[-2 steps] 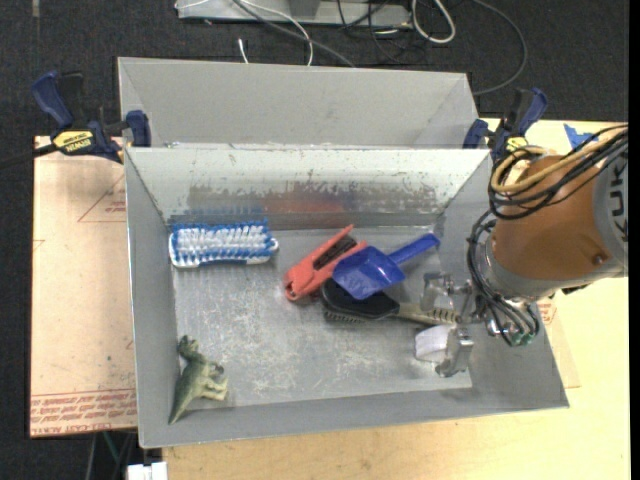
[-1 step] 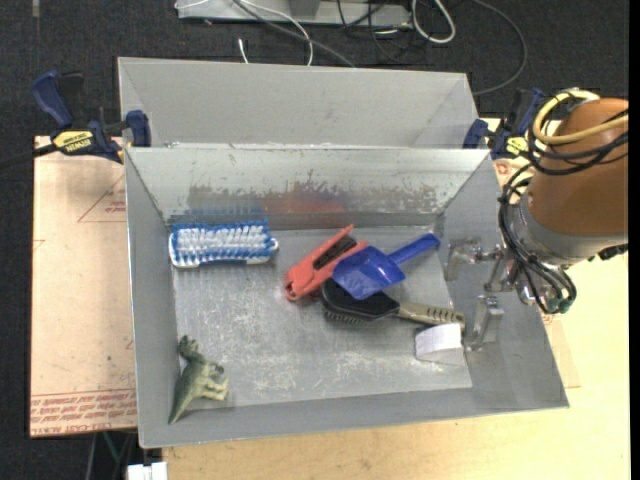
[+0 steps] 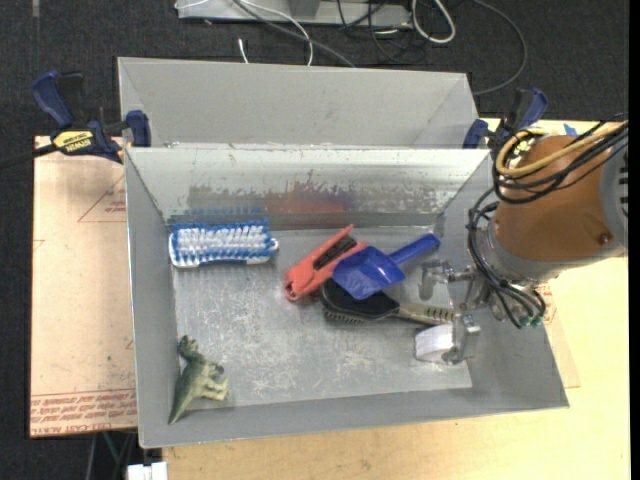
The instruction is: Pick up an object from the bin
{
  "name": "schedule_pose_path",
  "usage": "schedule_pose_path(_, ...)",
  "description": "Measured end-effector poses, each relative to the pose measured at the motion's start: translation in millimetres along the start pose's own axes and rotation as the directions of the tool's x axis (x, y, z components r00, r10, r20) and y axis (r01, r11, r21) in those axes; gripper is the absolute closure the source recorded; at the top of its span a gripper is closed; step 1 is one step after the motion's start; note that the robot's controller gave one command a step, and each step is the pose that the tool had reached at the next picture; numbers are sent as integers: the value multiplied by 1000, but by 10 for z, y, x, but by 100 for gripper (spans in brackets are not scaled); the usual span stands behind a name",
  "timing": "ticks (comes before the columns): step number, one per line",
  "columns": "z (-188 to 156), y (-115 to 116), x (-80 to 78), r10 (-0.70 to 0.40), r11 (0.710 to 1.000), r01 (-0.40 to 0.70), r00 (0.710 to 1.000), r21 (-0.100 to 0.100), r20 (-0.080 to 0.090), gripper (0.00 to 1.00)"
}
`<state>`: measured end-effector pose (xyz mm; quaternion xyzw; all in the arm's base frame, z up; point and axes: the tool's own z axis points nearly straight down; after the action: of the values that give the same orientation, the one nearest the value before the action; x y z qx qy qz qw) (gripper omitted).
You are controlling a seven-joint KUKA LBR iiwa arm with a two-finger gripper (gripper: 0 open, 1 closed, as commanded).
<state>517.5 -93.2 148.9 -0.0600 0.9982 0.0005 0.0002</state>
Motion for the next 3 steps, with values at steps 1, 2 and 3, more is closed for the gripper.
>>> schedule_pose_path(1,46,-31,-250,-188,982,188,982,7,15,0)
schedule_pose_path(2,764,-29,-295,-255,967,255,967,-12,-4,0)
schedule_pose_path(3,716,30,-481,-407,914,407,913,10,24,0)
